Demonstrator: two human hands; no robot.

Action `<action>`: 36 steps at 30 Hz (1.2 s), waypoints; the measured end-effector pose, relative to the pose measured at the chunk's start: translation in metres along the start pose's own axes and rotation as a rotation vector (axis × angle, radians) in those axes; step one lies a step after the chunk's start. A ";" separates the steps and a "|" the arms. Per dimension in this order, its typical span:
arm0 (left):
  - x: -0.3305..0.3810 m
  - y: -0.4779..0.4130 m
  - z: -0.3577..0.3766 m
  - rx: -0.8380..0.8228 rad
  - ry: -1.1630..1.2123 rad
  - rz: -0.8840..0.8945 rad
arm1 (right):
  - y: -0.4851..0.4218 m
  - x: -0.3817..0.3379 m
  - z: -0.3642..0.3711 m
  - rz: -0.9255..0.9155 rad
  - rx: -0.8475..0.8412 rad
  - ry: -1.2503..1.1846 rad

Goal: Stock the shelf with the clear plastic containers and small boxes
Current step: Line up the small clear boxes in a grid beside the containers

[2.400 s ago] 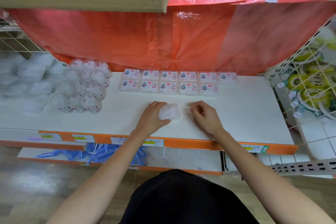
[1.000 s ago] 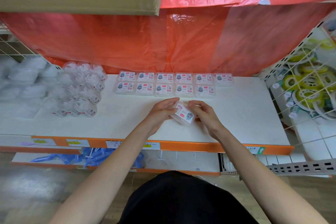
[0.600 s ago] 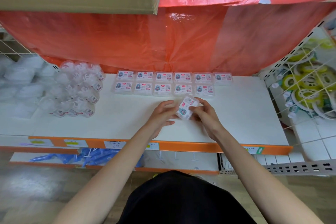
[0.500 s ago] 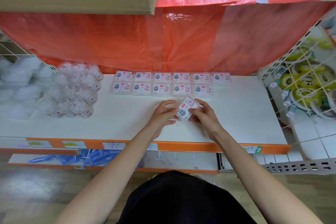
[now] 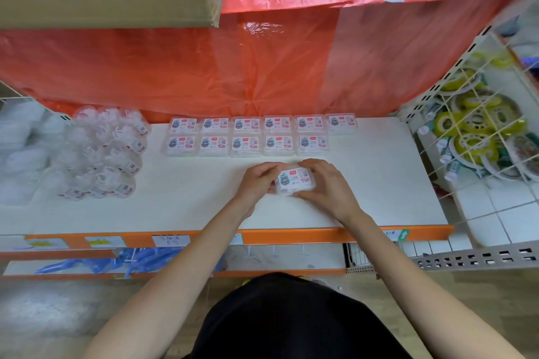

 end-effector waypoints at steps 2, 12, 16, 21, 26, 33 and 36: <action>-0.007 -0.001 0.007 0.078 -0.159 0.091 | 0.003 0.008 -0.002 0.031 0.022 0.015; -0.059 0.006 0.041 0.005 -1.141 0.360 | 0.031 0.076 -0.026 0.229 0.168 0.069; -0.060 0.007 0.043 0.009 -1.221 0.368 | 0.025 0.085 -0.034 0.275 0.187 0.203; -0.060 0.007 0.045 0.010 -1.252 0.375 | 0.028 0.082 -0.026 0.283 0.200 0.341; -0.060 0.006 0.046 0.019 -1.263 0.376 | 0.039 0.074 -0.017 0.140 0.213 0.393; -0.059 0.006 0.046 0.017 -1.269 0.376 | 0.020 0.076 -0.016 0.212 0.174 0.488; -0.059 0.007 0.046 0.021 -1.264 0.376 | 0.006 0.075 -0.015 0.251 0.164 0.478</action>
Point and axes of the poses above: each hand's wrist, its own y-axis away from the middle knuckle, its own z-axis out of the palm, x = y × z, the point moved 1 cm from there along -y, towards the middle knuckle, and after that the axes turned 9 degrees about y, right-handed, at the moved point
